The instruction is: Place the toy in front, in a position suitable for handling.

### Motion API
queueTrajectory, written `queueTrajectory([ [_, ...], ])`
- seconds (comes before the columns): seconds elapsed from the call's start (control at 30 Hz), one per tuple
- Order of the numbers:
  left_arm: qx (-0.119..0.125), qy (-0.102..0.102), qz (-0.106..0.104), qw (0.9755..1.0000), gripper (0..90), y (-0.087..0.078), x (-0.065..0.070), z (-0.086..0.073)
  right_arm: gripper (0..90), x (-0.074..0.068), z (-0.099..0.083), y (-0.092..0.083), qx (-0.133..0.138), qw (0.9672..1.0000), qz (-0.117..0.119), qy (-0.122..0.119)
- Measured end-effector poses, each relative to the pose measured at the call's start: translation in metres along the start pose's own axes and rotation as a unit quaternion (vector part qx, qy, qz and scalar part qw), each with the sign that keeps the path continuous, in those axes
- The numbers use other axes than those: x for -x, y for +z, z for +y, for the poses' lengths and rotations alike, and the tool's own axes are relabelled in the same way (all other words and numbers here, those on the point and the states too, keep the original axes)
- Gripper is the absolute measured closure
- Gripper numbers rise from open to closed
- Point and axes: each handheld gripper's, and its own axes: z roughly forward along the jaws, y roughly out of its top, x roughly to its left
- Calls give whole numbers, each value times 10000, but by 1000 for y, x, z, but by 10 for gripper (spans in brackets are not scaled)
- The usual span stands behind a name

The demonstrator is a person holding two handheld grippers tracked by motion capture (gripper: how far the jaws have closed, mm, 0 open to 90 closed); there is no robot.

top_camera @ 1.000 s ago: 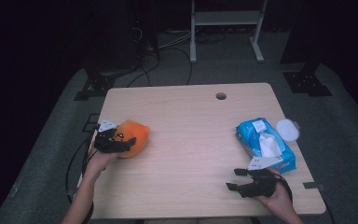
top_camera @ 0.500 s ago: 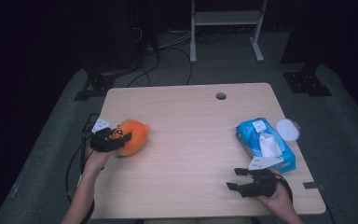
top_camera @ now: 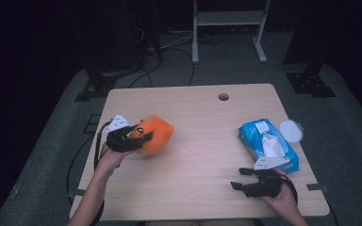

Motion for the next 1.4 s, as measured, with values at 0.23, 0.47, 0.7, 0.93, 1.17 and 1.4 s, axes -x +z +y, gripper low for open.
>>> queueTrajectory([
  [0.23,45,399,-680,9969,406,27,46,14,302,3,0,-5,49,10000,-66,-2],
  [0.47,-127,658,-1051,9922,399,51,76,8,301,7,-1,-13,117,9998,-160,62],
  [0.7,-273,752,-1300,9883,393,65,91,-2,301,10,-2,-16,181,9996,-205,84],
  [0.93,-236,890,-1637,9822,390,69,107,-10,302,9,-1,-18,207,9994,-257,54],
  [1.17,-272,1070,-1850,9765,361,70,118,-25,308,5,2,-20,285,9991,-293,-57],
  [1.4,-385,1164,-1802,9759,123,64,117,-20,308,3,12,-25,498,9980,-368,-159],
])
